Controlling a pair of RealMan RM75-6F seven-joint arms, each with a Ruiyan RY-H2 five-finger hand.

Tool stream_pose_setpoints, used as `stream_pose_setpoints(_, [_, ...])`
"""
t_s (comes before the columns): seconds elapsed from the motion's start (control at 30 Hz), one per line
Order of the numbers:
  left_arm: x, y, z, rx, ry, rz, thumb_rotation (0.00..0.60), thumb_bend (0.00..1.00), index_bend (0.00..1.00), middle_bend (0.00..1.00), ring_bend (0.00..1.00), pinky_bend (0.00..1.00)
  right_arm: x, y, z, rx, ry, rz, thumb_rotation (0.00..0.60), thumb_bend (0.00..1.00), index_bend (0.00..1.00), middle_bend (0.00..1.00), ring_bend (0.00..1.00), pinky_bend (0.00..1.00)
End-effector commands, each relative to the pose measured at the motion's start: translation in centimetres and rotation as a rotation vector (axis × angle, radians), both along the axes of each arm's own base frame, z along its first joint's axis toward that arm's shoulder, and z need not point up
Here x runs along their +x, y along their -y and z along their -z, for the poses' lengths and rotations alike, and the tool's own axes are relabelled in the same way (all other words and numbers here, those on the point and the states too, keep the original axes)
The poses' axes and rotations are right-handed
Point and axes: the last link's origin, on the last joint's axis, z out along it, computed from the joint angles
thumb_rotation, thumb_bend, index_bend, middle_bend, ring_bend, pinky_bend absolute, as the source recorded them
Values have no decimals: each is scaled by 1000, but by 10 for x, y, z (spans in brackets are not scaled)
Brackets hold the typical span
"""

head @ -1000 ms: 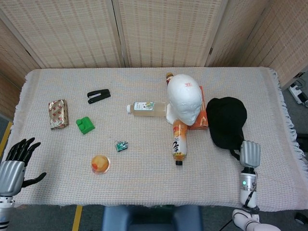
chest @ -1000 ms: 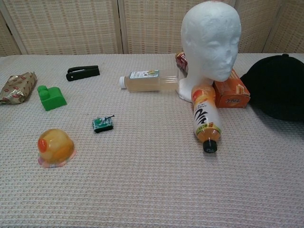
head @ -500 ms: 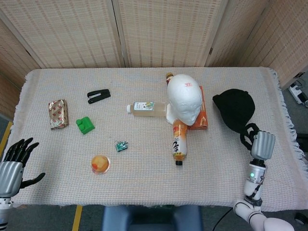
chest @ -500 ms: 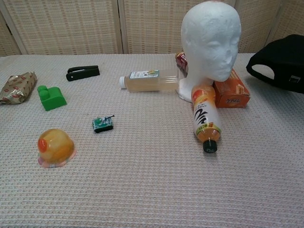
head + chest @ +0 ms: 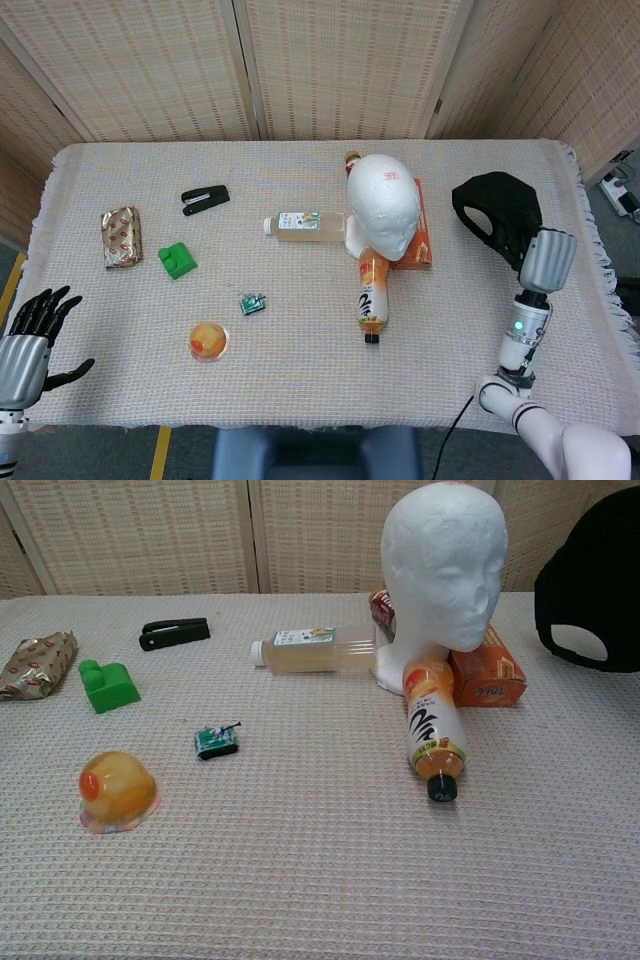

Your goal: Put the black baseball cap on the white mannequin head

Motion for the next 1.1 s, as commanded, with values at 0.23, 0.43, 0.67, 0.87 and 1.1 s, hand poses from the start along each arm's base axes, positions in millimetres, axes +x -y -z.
stream_pose_setpoints(0.23, [-1, -2, -1, 7, 0, -7, 600, 145, 175, 107, 18, 138, 70, 32, -19, -67, -77, -159, 600, 495, 698, 1000, 1000, 1000])
stream_pose_setpoints(0.43, [-2, -4, 2, 4, -11, -17, 600, 144, 176, 107, 18, 138, 114, 39, -9, -39, -159, -283, 600, 490, 695, 1000, 1000, 1000])
stream_pose_setpoints(0.67, [-2, -6, 6, 6, -22, -22, 600, 147, 175, 107, 18, 139, 152, 40, 9, 2, -204, -377, 600, 489, 692, 1000, 1000, 1000])
stream_pose_setpoints(0.87, [-2, -8, 5, 16, -19, -23, 600, 146, 175, 107, 18, 139, 175, 36, 25, 33, -228, -441, 600, 488, 691, 1000, 1000, 1000])
stream_pose_setpoints(1.1, [-2, -7, 4, 20, -22, -22, 600, 146, 176, 107, 18, 139, 155, 14, 39, 91, -278, -467, 600, 487, 689, 1000, 1000, 1000])
